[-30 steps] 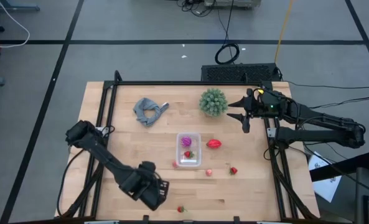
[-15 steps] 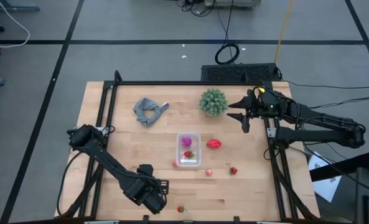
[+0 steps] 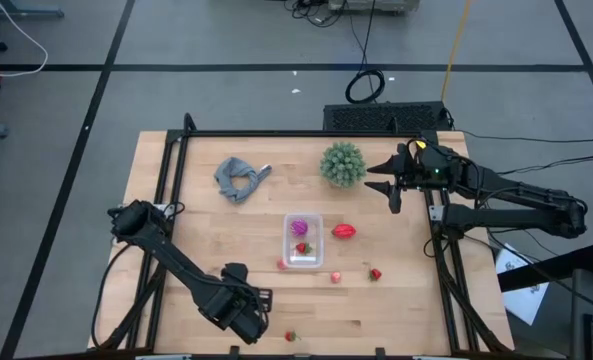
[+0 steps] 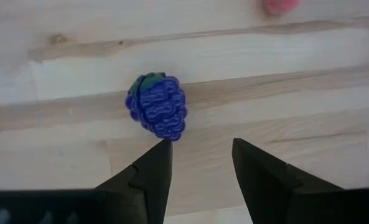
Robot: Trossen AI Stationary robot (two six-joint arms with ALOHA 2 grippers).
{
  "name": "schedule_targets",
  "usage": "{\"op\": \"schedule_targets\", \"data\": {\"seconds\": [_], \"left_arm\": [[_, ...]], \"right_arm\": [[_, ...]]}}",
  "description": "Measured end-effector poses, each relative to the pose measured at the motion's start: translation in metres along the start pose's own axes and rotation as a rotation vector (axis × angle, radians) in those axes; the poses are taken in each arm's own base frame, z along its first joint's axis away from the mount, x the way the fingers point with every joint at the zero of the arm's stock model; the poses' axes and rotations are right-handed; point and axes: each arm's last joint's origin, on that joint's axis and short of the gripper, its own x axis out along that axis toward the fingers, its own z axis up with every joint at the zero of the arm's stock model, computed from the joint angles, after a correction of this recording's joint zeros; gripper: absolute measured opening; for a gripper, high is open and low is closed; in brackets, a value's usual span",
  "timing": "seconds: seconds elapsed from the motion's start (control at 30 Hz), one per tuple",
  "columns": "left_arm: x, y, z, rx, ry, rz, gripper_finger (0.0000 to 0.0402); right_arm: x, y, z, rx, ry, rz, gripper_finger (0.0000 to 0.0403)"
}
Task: Pick and placing Produce into tupperware
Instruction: Put the grape into the transparent bin
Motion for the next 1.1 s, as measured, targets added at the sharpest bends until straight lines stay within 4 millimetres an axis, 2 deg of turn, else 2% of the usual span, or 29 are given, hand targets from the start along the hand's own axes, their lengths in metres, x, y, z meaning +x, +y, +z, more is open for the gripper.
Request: {"op": "schedule_targets", "data": {"seconds": [0.37,0.5,0.73,1.1], "left_arm": [[0.0,0.0,0.0,-0.232,0.031,0.03,0.0234],[0.009,-0.005,0.002,-0.268,0.014,0.047,0.0248],[0.029,-0.015,0.009,-0.272,0.003,0.111,0.0253],[0.029,-0.01,0.006,-0.278,0.035,0.188,0.0253]], "right_arm": [[0.0,0.0,0.0,0.0,0.0,0.0,0.0183],[0.0,0.0,0.0,0.0,0.0,0.0,0.0183],[0.0,0.0,-0.001,0.0,0.007,0.0,0.0183],[0.0,0.0,-0.002,0.002,0.021,-0.001,0.0183]]}}
